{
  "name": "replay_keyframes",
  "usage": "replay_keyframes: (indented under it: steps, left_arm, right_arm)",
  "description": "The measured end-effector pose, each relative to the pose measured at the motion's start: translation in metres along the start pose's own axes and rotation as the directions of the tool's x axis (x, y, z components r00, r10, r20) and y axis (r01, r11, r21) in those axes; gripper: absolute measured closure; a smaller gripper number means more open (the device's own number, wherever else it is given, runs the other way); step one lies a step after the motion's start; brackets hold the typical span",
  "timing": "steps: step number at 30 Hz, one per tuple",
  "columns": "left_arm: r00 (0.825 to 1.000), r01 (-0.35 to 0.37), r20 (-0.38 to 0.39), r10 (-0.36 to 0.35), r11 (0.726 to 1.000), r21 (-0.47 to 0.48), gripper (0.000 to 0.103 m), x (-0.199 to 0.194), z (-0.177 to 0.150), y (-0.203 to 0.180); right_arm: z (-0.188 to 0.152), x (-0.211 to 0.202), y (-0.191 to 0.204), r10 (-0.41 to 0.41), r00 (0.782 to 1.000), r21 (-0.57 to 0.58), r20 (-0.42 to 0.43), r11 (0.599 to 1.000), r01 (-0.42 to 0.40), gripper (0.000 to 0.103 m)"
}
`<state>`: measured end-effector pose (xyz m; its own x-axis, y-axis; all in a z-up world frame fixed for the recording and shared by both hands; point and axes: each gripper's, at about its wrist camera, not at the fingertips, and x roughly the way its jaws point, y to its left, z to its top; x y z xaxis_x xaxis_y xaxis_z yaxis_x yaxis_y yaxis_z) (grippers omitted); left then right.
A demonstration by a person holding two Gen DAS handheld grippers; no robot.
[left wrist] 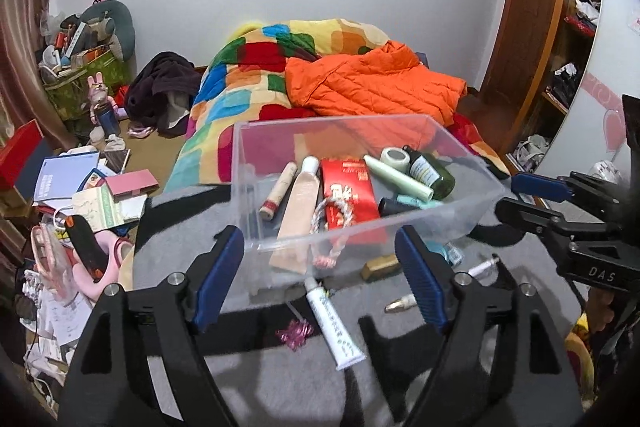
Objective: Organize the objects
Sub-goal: 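Lower the bracelet into the box with left tool while right tool drops the green tube in, then grasp the white toothpaste tube with left tool while right tool grasps the white pen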
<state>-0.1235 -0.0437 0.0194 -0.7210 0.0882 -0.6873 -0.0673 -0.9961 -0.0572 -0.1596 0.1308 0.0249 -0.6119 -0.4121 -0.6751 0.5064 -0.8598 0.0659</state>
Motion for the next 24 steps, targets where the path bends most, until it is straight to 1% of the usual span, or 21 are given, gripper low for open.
replay_keyframes:
  steps: [4,8,11,12,13,15,16,17,18,19,20,21,22,24]
  left_arm:
    - [0.999,-0.003,-0.039,0.003,1.0,0.007,0.024,0.003,-0.014,0.001]
    - [0.995,0.002,-0.097,-0.001,1.0,0.014,0.024,0.015,-0.033,-0.001]
    - [0.988,0.043,-0.148,-0.042,0.999,0.001,0.025,0.026,-0.046,-0.003]
    - [0.983,0.063,-0.17,-0.063,0.998,-0.007,0.028,0.032,-0.049,-0.004]
    - [0.98,0.067,-0.185,-0.068,0.998,-0.01,0.035,0.035,-0.052,-0.005]
    - [0.975,0.061,-0.214,-0.06,0.998,-0.003,0.042,0.043,-0.056,-0.009]
    - [0.972,0.061,-0.225,-0.06,0.998,-0.001,0.045,0.047,-0.057,-0.01]
    - [0.975,0.048,-0.218,-0.046,0.999,0.007,0.045,0.047,-0.057,-0.012]
    - [0.976,0.036,-0.218,-0.032,0.999,0.016,0.047,0.048,-0.057,-0.014]
    - [0.976,0.031,-0.218,-0.026,0.999,0.02,0.055,0.049,-0.057,-0.016]
    - [0.975,0.031,-0.22,-0.026,0.999,0.02,0.061,0.049,-0.056,-0.016]
    - [0.973,0.037,-0.228,-0.031,0.999,0.02,0.074,0.05,-0.056,-0.016]
    - [0.971,0.04,-0.237,-0.035,0.999,0.018,0.081,0.051,-0.056,-0.015]
    - [0.971,0.052,-0.235,-0.048,0.999,0.01,0.083,0.05,-0.06,-0.013]
  right_arm:
    - [-0.017,0.004,0.0,0.011,0.999,-0.017,-0.041,1.0,-0.011,0.055]
    - [-0.035,0.024,0.003,0.01,0.994,-0.066,-0.112,0.998,-0.017,0.055]
    - [-0.045,0.045,0.008,0.02,0.983,-0.116,-0.183,0.992,-0.042,0.055]
    - [-0.047,0.051,0.009,0.019,0.979,-0.13,-0.202,0.99,-0.046,0.055]
    - [-0.049,0.056,0.008,0.015,0.976,-0.136,-0.216,0.99,-0.045,0.055]
    - [-0.051,0.063,0.006,0.028,0.971,-0.134,-0.237,0.989,-0.061,0.055]
    - [-0.051,0.063,0.004,0.04,0.97,-0.128,-0.239,0.989,-0.072,0.055]
    - [-0.051,0.063,0.002,0.051,0.969,-0.124,-0.243,0.989,-0.083,0.055]
    - [-0.051,0.062,0.001,0.059,0.967,-0.123,-0.247,0.988,-0.091,0.059]
    - [-0.052,0.061,0.0,0.062,0.968,-0.124,-0.244,0.988,-0.094,0.067]
    - [-0.053,0.059,0.0,0.067,0.967,-0.129,-0.245,0.987,-0.101,0.07]
    - [-0.054,0.056,0.001,0.07,0.968,-0.135,-0.242,0.985,-0.105,0.077]
    - [-0.056,0.052,0.003,0.073,0.968,-0.143,-0.238,0.984,-0.109,0.082]
    - [-0.059,0.046,0.006,0.077,0.969,-0.156,-0.236,0.981,-0.116,0.089]
